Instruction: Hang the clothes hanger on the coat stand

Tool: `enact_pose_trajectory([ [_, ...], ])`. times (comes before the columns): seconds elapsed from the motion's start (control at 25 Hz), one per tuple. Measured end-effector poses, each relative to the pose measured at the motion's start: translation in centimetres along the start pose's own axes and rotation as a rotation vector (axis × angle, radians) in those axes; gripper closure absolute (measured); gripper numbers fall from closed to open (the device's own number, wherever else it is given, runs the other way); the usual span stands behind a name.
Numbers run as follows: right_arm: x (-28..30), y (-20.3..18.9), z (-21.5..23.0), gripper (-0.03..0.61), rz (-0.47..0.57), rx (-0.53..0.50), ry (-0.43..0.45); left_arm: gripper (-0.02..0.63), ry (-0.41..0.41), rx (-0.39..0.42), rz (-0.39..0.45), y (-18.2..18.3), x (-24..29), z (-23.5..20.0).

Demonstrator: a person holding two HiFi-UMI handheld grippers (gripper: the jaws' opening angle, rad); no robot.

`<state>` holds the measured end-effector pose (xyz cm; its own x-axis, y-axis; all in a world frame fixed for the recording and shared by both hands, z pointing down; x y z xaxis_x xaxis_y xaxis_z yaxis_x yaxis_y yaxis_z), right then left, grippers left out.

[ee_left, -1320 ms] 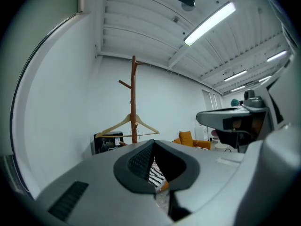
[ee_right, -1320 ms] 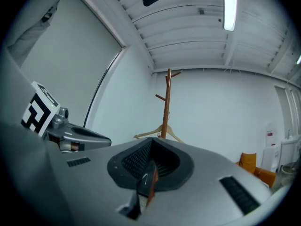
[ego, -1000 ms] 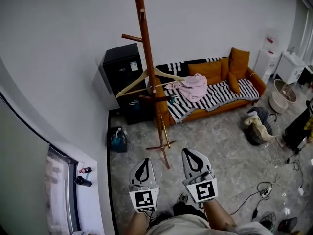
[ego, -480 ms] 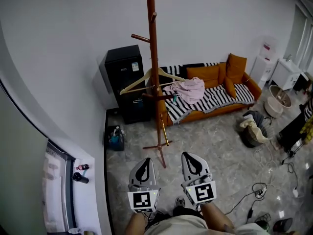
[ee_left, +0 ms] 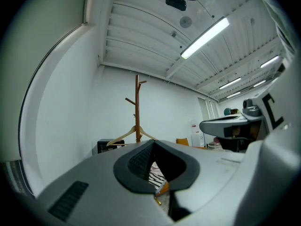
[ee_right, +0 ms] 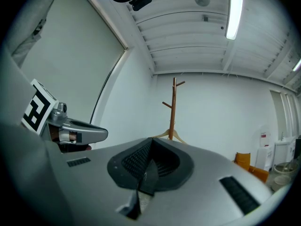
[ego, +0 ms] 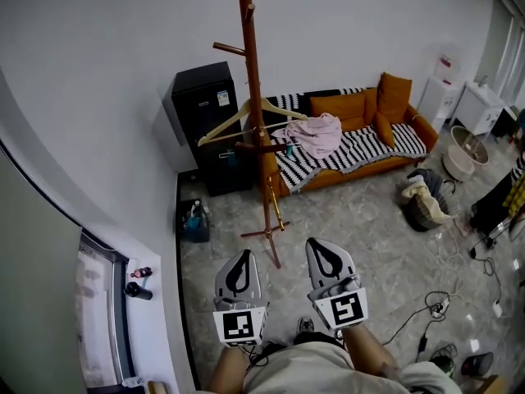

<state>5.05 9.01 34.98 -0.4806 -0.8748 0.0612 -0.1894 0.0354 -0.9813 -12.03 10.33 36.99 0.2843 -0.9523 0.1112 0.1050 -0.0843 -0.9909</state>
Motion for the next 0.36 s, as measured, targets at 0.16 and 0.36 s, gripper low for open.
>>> enact_pose_trajectory([
  [0.16, 0.1, 0.5, -0.4, 0.574, 0.014, -0.009, 0.007, 0.604, -0.003, -0.014, 0.016, 0.3, -0.1, -0.2],
  [0.36, 0.4, 0.5, -1.3, 0.575, 0.011, -0.009, 0.005, 0.604, -0.009, -0.034, 0.032, 0.2, -0.5, -0.7],
])
Point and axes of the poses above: the fingertips, and each gripper's own axes: x forward along the fingers, z to its right, y out of its top, the point moved 6 cm from there along -x, backward along the fingers, and after that the axes turned 10 degrees about -z, right-handed, at the moved point
